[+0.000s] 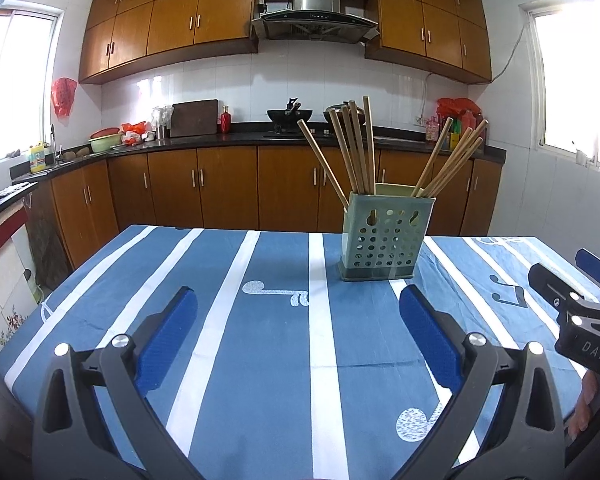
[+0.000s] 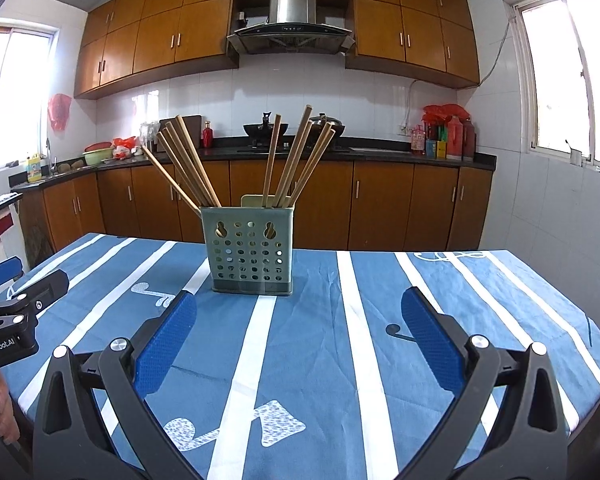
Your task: Organize utensils
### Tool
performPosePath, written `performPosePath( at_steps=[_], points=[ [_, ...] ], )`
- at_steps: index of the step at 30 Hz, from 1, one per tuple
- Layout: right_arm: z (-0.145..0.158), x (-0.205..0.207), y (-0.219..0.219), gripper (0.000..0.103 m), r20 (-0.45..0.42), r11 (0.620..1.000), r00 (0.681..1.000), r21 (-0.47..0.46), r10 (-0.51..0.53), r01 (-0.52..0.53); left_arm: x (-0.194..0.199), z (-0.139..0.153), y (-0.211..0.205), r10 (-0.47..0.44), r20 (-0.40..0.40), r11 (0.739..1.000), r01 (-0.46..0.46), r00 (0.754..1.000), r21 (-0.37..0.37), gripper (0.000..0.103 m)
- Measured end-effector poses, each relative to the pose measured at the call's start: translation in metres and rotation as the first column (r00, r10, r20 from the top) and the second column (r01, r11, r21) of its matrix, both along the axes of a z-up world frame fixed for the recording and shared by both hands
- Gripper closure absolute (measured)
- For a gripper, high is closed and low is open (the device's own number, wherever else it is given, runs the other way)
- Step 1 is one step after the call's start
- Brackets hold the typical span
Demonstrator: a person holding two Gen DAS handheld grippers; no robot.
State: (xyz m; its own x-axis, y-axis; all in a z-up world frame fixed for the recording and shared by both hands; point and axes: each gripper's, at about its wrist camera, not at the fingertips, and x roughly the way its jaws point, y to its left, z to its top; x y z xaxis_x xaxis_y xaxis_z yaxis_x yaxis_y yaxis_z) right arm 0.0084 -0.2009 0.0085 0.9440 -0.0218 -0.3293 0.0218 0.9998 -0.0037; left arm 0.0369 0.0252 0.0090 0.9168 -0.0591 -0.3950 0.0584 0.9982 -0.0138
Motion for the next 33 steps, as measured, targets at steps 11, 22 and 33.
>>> performPosePath(
  at_steps=[11,22,33],
  points=[
    [0.0005,-0.001,0.0016,0.002,0.002,1.0,1.0,-0.002,0.0,0.0,-0.0002,-0.0016,-0.0032,-0.004,-0.002,1.0,0.004,1.0,-0.001,0.004],
    [-0.0002,-0.0009,0.0014,0.002,-0.002,1.0,1.0,0.001,0.0,0.0,0.0,-0.0027,-0.0057,-0.006,-0.004,1.0,0.006,1.0,0.0,0.004],
    [0.0005,-0.001,0.0017,0.002,-0.003,1.0,1.0,0.001,0.0,0.0,0.0005,-0.0057,-0.0073,-0.01,-0.008,1.0,0.01,1.0,-0.001,0.004]
  ],
)
